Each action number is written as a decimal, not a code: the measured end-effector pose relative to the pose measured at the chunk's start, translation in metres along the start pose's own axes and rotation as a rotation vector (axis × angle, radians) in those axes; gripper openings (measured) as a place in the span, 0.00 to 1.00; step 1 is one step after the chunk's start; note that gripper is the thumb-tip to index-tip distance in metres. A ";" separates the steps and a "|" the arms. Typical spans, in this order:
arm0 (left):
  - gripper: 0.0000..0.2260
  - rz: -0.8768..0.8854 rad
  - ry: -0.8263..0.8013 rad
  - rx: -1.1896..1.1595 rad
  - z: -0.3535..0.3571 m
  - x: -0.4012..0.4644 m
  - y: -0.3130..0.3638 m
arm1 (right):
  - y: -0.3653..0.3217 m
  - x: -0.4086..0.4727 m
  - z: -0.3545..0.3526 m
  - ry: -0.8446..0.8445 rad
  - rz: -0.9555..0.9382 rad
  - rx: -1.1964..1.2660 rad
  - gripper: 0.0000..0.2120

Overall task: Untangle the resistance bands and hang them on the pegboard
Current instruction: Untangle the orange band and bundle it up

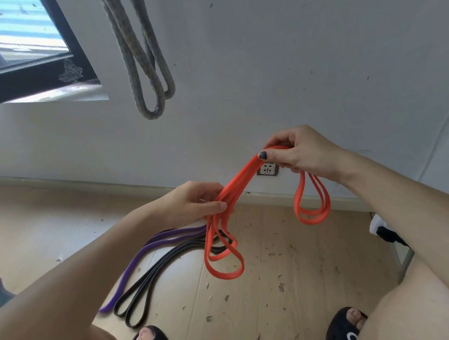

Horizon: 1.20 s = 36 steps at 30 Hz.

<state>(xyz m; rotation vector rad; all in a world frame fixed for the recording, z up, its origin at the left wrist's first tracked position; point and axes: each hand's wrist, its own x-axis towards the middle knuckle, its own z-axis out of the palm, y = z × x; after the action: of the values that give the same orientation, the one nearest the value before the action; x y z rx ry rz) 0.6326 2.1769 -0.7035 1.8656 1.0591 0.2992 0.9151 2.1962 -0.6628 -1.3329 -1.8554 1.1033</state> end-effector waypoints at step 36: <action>0.12 0.120 0.085 0.199 0.023 0.012 0.010 | -0.034 -0.012 0.008 -0.021 -0.153 0.162 0.12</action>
<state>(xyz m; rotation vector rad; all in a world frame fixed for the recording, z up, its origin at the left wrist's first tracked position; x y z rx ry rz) 0.6584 2.1702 -0.7100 2.1156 1.0678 0.3573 0.8969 2.1771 -0.6371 -1.0738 -1.8078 1.1639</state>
